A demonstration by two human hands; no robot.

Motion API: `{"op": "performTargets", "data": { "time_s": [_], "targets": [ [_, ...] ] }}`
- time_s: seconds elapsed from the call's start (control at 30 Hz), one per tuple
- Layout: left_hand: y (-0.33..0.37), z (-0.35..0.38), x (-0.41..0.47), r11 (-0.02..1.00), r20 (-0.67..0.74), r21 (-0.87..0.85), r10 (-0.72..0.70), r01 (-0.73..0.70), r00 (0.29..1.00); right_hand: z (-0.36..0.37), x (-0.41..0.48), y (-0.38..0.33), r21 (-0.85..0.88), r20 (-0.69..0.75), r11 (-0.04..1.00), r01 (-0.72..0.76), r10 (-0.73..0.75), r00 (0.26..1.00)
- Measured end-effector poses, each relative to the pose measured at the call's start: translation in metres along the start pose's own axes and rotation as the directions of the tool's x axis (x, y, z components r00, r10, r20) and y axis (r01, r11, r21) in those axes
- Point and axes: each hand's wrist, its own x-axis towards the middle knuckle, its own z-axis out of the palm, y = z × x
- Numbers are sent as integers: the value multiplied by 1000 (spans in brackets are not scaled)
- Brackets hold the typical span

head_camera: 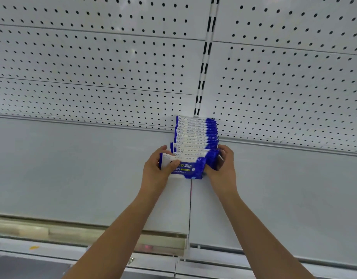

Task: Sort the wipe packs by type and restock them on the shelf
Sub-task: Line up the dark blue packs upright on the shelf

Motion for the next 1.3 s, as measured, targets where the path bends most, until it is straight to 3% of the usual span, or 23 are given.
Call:
{"op": "performTargets", "data": {
  "time_s": [0.13, 0.3, 0.47, 0.63, 0.73, 0.97, 1.3],
  "targets": [
    [4, 29, -6, 999, -31, -46, 25, -26, 999, 4, -6, 4, 68, 66, 998, -1, -4, 998],
    [1, 44, -10, 996, 8, -73, 56, -55, 998, 3, 11, 7, 177, 102, 970, -166, 150, 984],
    [1, 44, -6, 992, 159, -89, 100, -86, 982, 8, 1, 7, 21, 173, 999, 32, -35, 984],
    [-2, 25, 17, 998, 329, 60, -18, -2, 944, 8, 9, 7, -5, 191, 999, 40, -39, 981],
    [0, 19, 26, 989, 391, 142, -22, -37, 920, 5, 14, 2, -35, 194, 998, 57, -49, 980],
    [-2, 35, 21, 998, 345, -11, 61, -61, 937, 3, 14, 2, -18, 119, 998, 68, -66, 991],
    [7, 21, 33, 977, 392, 162, 65, -139, 918, -7, 13, 1, -47, 186, 997, 66, -57, 981]
  ]
}}
